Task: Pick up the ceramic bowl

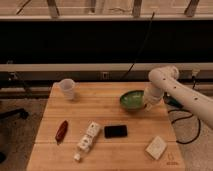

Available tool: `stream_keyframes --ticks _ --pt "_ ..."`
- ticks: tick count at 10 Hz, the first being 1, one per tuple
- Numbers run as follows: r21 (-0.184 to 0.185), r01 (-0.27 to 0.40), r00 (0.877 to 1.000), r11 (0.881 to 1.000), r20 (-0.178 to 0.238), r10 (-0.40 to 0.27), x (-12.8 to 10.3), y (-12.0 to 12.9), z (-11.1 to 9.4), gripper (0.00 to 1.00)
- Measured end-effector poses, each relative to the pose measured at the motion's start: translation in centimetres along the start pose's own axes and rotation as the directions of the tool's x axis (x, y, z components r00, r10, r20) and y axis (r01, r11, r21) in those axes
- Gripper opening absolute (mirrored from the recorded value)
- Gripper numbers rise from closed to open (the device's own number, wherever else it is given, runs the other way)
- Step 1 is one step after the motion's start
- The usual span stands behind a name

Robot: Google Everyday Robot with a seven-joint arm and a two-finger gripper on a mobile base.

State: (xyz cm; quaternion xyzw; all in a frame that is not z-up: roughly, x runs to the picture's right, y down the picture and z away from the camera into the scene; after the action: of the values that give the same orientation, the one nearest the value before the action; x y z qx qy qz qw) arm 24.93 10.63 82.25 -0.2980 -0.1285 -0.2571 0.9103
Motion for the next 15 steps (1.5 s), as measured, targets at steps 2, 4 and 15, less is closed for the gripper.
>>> stream_keyframes --ticks 2,4,15 --pt "0.005 0.006 1.000 1.000 -0.003 -0.006 0.1 -0.3 -0.5 0.00" --pt "0.009 0.015 1.000 1.000 -0.006 -0.015 0.1 -0.5 -1.0 0.00" --pt "0.018 0.060 0.998 0.998 -0.023 -0.059 0.3 -1.1 -2.7 0.00"
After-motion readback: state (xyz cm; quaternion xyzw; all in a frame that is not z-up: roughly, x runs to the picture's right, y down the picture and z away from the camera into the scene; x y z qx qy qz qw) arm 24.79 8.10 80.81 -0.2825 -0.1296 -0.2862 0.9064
